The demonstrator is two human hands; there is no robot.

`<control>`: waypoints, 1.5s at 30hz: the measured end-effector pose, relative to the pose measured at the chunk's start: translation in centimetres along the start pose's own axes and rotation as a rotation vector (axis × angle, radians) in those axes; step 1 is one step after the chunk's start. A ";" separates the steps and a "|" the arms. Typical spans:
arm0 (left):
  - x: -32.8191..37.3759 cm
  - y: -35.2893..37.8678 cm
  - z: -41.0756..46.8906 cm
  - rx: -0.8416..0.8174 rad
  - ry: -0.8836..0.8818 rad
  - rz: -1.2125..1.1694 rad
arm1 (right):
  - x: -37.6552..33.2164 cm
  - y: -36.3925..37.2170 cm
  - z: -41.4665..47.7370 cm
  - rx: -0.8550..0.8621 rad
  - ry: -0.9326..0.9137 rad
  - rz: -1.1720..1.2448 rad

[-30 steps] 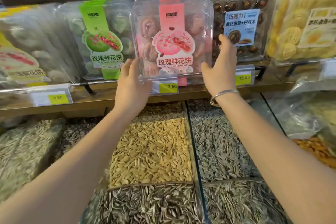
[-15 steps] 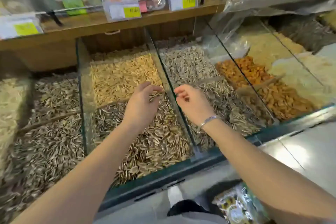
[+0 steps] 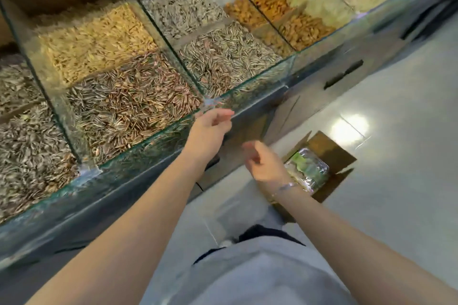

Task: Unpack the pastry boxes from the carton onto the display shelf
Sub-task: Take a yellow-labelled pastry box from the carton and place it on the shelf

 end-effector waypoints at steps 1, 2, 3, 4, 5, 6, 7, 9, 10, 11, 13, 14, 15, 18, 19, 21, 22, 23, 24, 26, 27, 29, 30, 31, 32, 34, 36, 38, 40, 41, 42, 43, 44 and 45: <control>-0.2 1.5 -0.2 -0.023 -0.012 0.030 | 1.3 -0.7 -0.7 0.005 0.044 0.022; -0.3 3.0 -0.3 -0.044 -0.018 0.056 | 2.6 -1.4 -1.3 0.012 0.095 0.029; -0.4 4.3 -0.4 -0.068 -0.024 0.082 | 3.7 -2.1 -1.8 0.018 0.140 0.030; -0.5 5.9 -0.4 -0.095 -0.024 0.107 | 4.9 -2.9 -2.2 0.026 0.183 0.030; -0.7 7.6 -0.4 -0.126 -0.021 0.137 | 6.3 -3.8 -2.6 0.034 0.228 0.049; -0.7 9.5 -0.3 -0.151 -0.022 0.164 | 7.6 -4.9 -2.9 0.041 0.268 0.065; -0.8 11.4 -0.2 -0.174 -0.025 0.178 | 9.1 -6.0 -3.2 0.049 0.304 0.073; -1.0 15.8 0.1 -0.212 -0.053 0.161 | 12.5 -8.8 -3.7 0.072 0.357 0.081; -1.2 17.1 0.2 -0.217 -0.075 0.135 | 13.7 -9.7 -3.8 0.088 0.380 0.078; -1.4 19.3 0.4 -0.224 -0.118 0.101 | 15.3 -11.3 -3.9 0.101 0.417 0.081; -1.7 24.1 1.2 -0.215 -0.205 0.047 | 19.1 -14.9 -3.5 0.091 0.466 0.086; -2.0 24.8 1.2 -0.209 -0.241 0.035 | 19.8 -15.4 -3.6 0.081 0.472 0.075; -2.2 26.4 1.3 -0.197 -0.270 0.040 | 21.2 -16.5 -3.3 0.070 0.483 0.076; -4.2 32.8 2.7 -0.138 -0.394 0.030 | 27.0 -21.0 -0.8 -0.002 0.499 0.064; -5.3 34.5 2.9 -0.125 -0.453 0.035 | 28.6 -22.2 0.1 -0.020 0.519 0.046; -8.1 37.6 3.5 -0.091 -0.589 0.005 | 32.0 -23.9 1.9 -0.071 0.528 0.011; -9.6 38.8 3.7 -0.072 -0.654 -0.011 | 33.8 -24.4 2.7 -0.099 0.538 -0.011; -11.2 39.9 4.2 -0.051 -0.711 -0.019 | 35.6 -24.7 3.6 -0.126 0.565 -0.035; -12.8 40.8 4.7 -0.031 -0.757 -0.008 | 37.3 -24.8 4.5 -0.142 0.587 -0.063; -16.1 42.3 6.0 0.009 -0.823 0.033 | 41.1 -24.2 6.7 -0.182 0.636 -0.097; -18.1 43.1 6.7 0.006 -0.846 0.062 | 43.2 -23.3 7.8 -0.208 0.657 -0.118; -21.2 44.1 7.7 -0.014 -0.863 0.144 | 46.6 -21.7 9.9 -0.258 0.674 -0.166; -23.2 44.8 8.4 -0.028 -0.868 0.180 | 48.6 -20.5 11.1 -0.288 0.678 -0.194; -24.9 45.4 8.9 -0.044 -0.881 0.222 | 50.5 -19.3 12.2 -0.323 0.682 -0.227; -26.4 45.9 9.7 -0.070 -0.882 0.276 | 52.3 -18.0 13.4 -0.360 0.677 -0.260; -29.6 47.0 11.2 -0.107 -0.886 0.343 | 55.6 -15.5 15.6 -0.422 0.657 -0.326; -32.8 47.9 12.9 -0.112 -0.888 0.370 | 58.7 -13.3 17.7 -0.458 0.642 -0.400; -35.9 48.7 14.6 -0.090 -0.891 0.362 | 61.4 -11.2 19.4 -0.496 0.600 -0.454; -38.9 49.5 16.3 -0.042 -0.925 0.308 | 63.6 -8.9 21.1 -0.552 0.533 -0.493; -41.1 49.9 17.1 -0.010 -0.956 0.270 | 64.9 -7.2 21.7 -0.605 0.507 -0.502; -42.1 50.3 17.7 0.014 -0.978 0.233 | 65.6 -6.2 22.3 -0.628 0.491 -0.510; -44.5 50.7 18.4 0.041 -1.006 0.190 | 66.9 -4.4 23.0 -0.648 0.475 -0.520; -46.0 51.1 19.0 0.064 -1.035 0.145 | 67.8 -3.2 23.6 -0.655 0.470 -0.520; -47.6 51.3 19.4 0.088 -1.070 0.096 | 68.5 -2.2 23.9 -0.660 0.466 -0.515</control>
Point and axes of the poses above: each hand's wrist, its own z-axis towards the middle knuckle, its own y-axis out of the palm, x = y × z, the point moved 3 cm from there along z, towards the middle knuckle, and after that the axes turned 2 degrees about x, right-handed, at the moved point
